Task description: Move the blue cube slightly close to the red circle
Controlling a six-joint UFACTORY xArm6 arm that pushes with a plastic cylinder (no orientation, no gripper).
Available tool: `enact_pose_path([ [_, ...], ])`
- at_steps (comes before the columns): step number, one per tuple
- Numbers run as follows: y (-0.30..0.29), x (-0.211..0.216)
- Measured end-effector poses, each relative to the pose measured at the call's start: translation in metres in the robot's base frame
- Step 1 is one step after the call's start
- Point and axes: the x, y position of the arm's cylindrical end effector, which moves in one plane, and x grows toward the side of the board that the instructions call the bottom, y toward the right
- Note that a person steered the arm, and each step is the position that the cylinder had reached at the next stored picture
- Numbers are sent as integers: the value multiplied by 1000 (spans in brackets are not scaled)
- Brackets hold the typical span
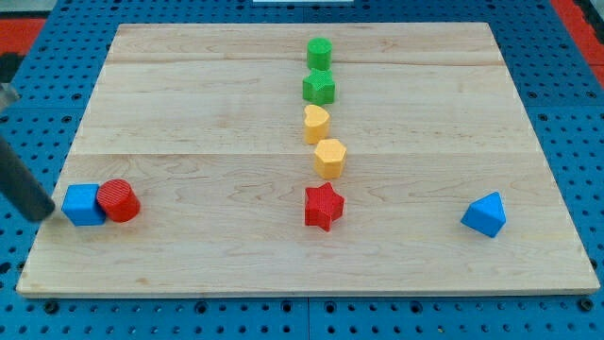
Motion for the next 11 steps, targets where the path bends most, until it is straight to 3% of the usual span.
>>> enact_pose_path([
  [1,43,33],
  [4,26,6],
  [9,30,-2],
  [11,58,3],
])
